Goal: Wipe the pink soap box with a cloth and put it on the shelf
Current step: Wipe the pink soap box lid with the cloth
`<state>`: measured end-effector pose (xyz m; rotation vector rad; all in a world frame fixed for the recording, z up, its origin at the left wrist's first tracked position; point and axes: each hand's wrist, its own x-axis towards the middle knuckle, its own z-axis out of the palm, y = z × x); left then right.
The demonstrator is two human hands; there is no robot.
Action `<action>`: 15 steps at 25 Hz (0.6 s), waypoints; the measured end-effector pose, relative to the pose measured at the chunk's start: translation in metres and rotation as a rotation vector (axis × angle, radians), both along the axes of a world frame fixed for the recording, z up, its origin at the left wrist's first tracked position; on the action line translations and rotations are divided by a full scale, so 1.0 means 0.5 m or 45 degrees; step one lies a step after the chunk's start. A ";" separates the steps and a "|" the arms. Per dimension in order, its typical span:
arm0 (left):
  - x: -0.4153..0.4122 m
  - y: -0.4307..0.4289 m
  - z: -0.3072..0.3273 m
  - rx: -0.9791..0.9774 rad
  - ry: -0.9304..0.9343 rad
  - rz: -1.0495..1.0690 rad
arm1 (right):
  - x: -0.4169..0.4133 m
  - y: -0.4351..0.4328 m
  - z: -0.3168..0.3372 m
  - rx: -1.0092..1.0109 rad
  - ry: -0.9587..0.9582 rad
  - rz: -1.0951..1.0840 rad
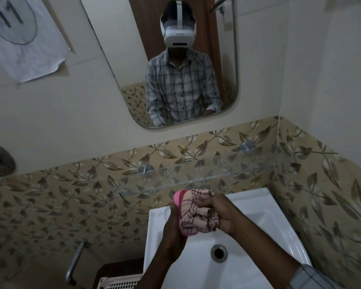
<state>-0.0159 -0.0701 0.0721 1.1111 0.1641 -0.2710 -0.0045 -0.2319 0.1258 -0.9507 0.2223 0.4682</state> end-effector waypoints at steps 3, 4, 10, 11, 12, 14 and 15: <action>-0.007 0.025 0.009 -0.121 -0.017 -0.054 | 0.004 -0.036 -0.018 0.055 -0.063 -0.360; -0.005 0.031 0.007 -0.080 -0.027 -0.057 | 0.002 -0.050 -0.022 -0.109 -0.157 -0.470; 0.001 0.008 -0.001 0.315 -0.180 -0.057 | -0.026 0.011 -0.055 -1.570 -1.707 -0.410; -0.001 0.002 -0.004 0.416 -0.189 -0.027 | -0.028 0.032 -0.063 -1.653 -1.913 -0.363; -0.003 -0.004 -0.003 0.491 -0.181 0.010 | -0.028 0.044 -0.070 -1.722 -1.981 -0.351; -0.010 -0.012 -0.006 0.518 -0.250 0.012 | -0.025 0.058 -0.071 -1.686 -1.706 -0.424; -0.016 -0.013 -0.007 0.497 -0.283 0.032 | -0.026 0.068 -0.068 -1.642 -1.538 -0.458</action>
